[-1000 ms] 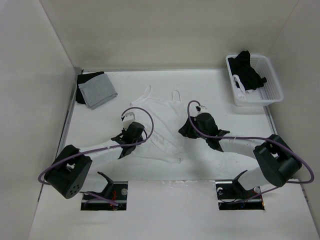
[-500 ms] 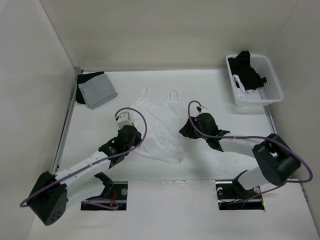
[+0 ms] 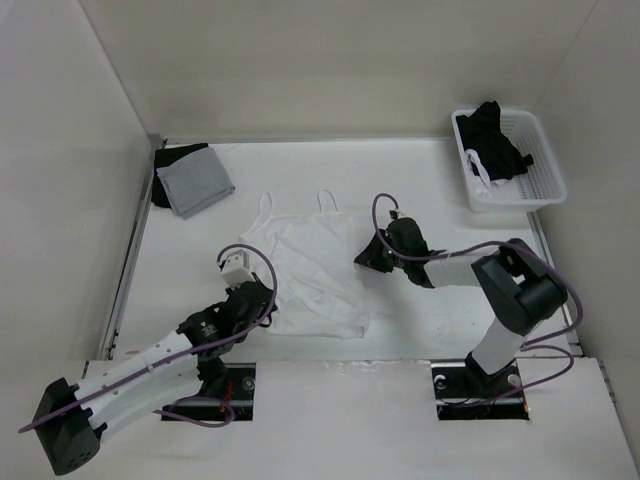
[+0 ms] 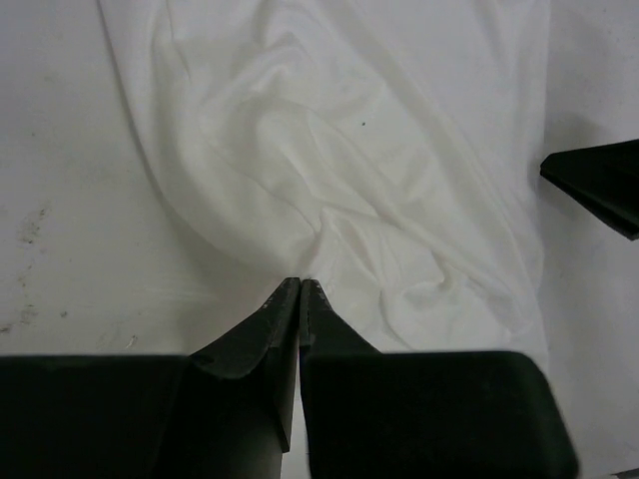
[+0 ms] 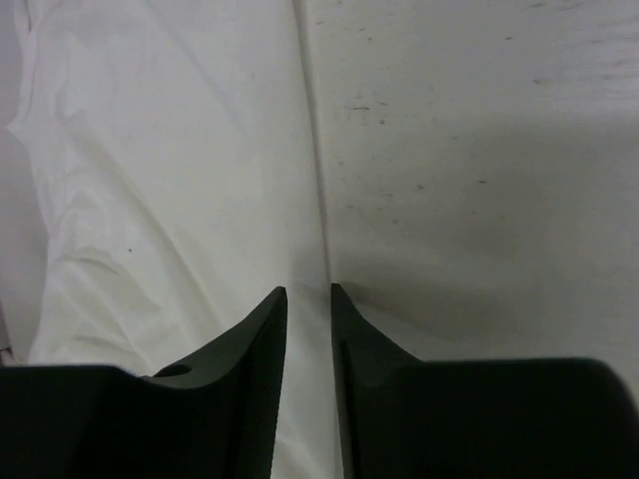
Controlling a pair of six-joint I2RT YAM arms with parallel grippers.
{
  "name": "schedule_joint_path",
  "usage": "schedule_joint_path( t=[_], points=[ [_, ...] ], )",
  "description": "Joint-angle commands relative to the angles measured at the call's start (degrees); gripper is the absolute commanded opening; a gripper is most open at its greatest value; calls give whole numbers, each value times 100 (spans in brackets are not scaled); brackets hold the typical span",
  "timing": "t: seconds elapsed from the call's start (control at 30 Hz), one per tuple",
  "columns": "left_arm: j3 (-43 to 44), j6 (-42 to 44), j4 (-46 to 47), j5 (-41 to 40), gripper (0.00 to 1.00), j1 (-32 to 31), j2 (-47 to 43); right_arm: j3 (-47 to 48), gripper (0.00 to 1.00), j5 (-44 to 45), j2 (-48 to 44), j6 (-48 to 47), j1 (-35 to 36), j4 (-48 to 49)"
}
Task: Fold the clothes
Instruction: Flatten the tank top out
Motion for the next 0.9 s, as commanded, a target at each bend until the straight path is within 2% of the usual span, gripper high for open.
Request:
schedule_joint_path(
  t=[0.0, 0.07, 0.13, 0.23, 0.3, 0.4, 0.5, 0.6, 0.67, 0.77, 0.87],
  points=[
    [36, -44, 136, -395, 2, -151, 162, 276, 19, -769, 402, 538, -105, 766],
    [2, 36, 232, -412, 2, -248, 180, 328, 10, -910, 473, 679, -185, 1012],
    [-78, 45, 268, -395, 2, -327, 93, 294, 4, -788, 325, 724, -316, 1022],
    [-52, -26, 137, -377, 6, -345, 49, 48, 3, -393, -140, 637, -545, 751],
    [18, -96, 49, -447, 14, -310, 92, -127, 5, -182, -509, 426, -607, 330],
    [168, -105, 118, -781, 30, -21, 189, -260, 19, -67, -871, 101, -580, -250],
    [588, 122, 425, -922, 37, 523, 627, -173, 41, 196, -1047, -163, -563, -568],
    [1107, 623, 1223, -686, 40, 1147, 1460, 274, 46, 355, -908, -400, -563, -761],
    [1502, 1018, 1804, -397, 41, 1577, 2268, 783, 46, 312, -540, -611, -589, -849],
    [2205, 1397, 2122, 52, 38, 2114, 3534, 1495, 44, 320, 23, -770, -651, -1025],
    [2654, 1398, 2175, 255, 23, 2475, 4520, 1927, 44, 312, 349, -831, -712, -1070]
  ],
)
